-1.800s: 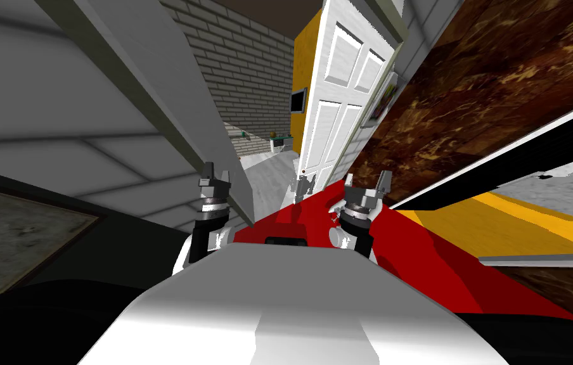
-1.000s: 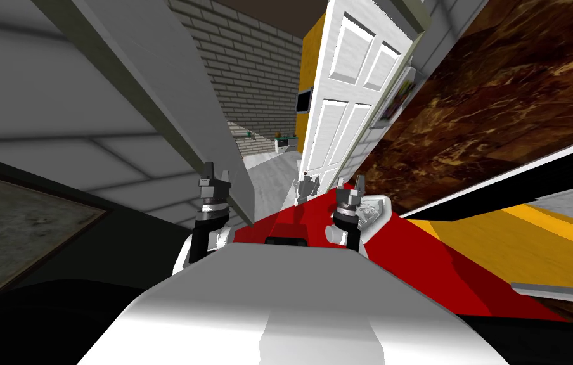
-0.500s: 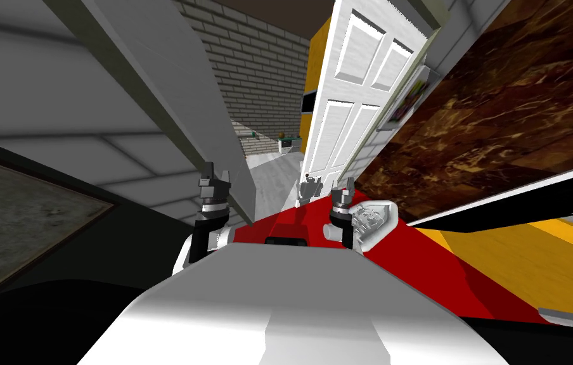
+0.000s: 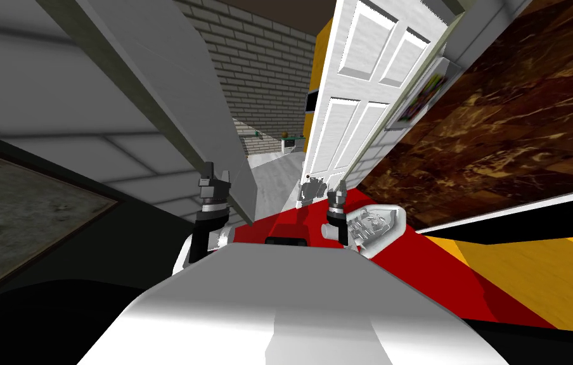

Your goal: Push the door open

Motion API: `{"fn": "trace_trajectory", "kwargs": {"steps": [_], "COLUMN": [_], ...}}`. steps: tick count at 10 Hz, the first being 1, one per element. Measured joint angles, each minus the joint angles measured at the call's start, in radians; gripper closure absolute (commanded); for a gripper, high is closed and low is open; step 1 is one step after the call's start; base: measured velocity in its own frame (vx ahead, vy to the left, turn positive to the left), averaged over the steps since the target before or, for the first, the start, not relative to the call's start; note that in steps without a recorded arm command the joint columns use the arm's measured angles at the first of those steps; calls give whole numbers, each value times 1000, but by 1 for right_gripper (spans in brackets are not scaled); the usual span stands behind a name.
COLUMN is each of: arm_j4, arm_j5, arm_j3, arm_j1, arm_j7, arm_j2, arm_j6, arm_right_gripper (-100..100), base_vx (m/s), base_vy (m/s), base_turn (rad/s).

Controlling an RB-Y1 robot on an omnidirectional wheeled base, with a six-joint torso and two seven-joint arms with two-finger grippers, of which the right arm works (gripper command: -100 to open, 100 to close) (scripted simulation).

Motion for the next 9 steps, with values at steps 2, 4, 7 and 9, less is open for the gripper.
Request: {"fn": "trace_trajectory", "kwargs": {"steps": [2, 4, 7, 9], "arm_j4": [54, 109, 184, 242], "arm_j5": [1, 1, 7, 9], "arm_j3": [-3, -8, -5, -9], "arm_j1": [-22, -47, -73, -100], "arm_j7": [0, -2, 4, 5], "arm_j2": [-5, -11, -8, -9], "arm_j6": [-2, -5, -17, -22], "arm_right_gripper": [-100, -100, -100, -100], "base_vx": [44, 42, 37, 34], "base_vy": [-74, -55, -54, -65], "base_turn": [68, 88, 87, 82]}}
